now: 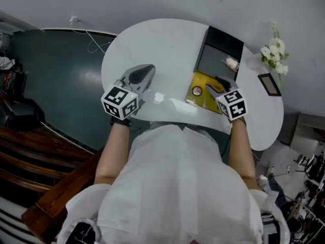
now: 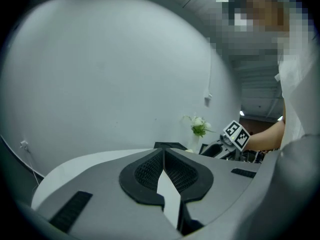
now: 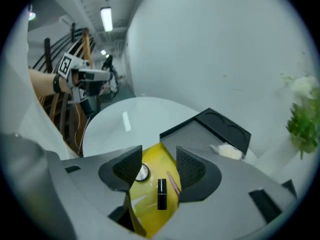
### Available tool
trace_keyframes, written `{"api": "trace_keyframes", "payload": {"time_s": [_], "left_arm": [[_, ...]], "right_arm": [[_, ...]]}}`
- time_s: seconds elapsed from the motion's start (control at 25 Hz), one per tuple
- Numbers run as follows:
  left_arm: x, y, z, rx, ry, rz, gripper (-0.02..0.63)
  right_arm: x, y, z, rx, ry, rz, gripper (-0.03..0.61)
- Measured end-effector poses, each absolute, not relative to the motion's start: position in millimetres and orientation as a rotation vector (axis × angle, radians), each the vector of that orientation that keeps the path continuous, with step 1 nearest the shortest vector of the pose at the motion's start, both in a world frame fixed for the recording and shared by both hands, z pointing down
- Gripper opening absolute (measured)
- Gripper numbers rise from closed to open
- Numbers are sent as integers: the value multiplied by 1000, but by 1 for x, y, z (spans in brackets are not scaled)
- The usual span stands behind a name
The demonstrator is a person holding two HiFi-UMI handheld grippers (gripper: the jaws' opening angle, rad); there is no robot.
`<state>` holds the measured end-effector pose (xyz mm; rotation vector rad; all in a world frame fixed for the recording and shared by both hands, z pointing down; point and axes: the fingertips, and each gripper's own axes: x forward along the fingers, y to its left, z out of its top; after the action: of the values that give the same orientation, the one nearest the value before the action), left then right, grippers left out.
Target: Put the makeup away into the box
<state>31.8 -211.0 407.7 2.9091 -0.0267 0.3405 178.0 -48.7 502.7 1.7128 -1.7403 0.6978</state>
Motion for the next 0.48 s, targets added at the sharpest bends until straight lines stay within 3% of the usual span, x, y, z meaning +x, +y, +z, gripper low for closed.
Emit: {"api": "trace_keyframes", "payload": {"time_s": [0.36, 0.48], "left_arm": [[39, -252, 328, 3030, -189, 123, 26], [36, -257, 308, 3061, -244, 63, 26]], "right_arm": [[272, 30, 402, 2537, -1619, 542, 136], [289, 59, 378, 2682, -1549, 419, 72]]}}
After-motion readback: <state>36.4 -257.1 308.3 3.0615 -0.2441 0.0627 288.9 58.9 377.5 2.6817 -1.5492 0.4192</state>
